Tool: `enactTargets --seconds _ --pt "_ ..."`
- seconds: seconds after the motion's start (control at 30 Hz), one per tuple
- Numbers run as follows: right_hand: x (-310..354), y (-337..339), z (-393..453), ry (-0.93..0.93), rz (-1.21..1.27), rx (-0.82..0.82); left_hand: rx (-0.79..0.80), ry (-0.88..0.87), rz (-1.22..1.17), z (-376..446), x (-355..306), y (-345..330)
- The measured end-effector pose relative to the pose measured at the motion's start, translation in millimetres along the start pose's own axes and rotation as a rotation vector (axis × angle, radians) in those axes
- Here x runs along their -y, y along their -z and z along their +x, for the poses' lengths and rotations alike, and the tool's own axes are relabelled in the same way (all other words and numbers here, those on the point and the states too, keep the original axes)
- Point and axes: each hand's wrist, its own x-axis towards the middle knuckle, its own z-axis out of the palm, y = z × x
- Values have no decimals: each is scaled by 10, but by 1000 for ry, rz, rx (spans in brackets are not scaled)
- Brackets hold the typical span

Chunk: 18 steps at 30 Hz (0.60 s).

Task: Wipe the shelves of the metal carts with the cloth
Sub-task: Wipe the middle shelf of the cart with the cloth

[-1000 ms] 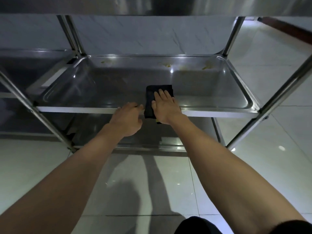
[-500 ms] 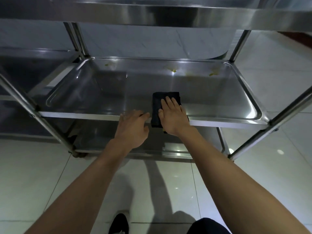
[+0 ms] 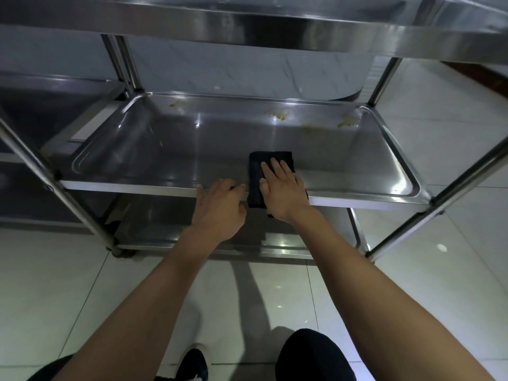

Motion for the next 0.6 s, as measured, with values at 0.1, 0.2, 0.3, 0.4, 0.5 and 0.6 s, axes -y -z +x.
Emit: enactTargets --seconds 0.1,0.2,0.3,0.4,0.5,0.6 --pt "5 -23 -7 -8 8 -2 6 8 -10 -21 -21 12" --pt "-5 -20 -11 -11 11 -14 25 10 -31 -24 -16 18" --pt "-19 -31 -1 -15 14 -24 16 8 -53 -22 -1 -8" --pt "-20 -54 27 -20 17 -31 -15 -4 -50 4 22 -32" --pt "-37 -67 46 -18 9 -23 -46 -34 -37 33 81 -56" --pt "-56 -34 89 -1 -33 21 -92 -55 -61 52 114 -78"
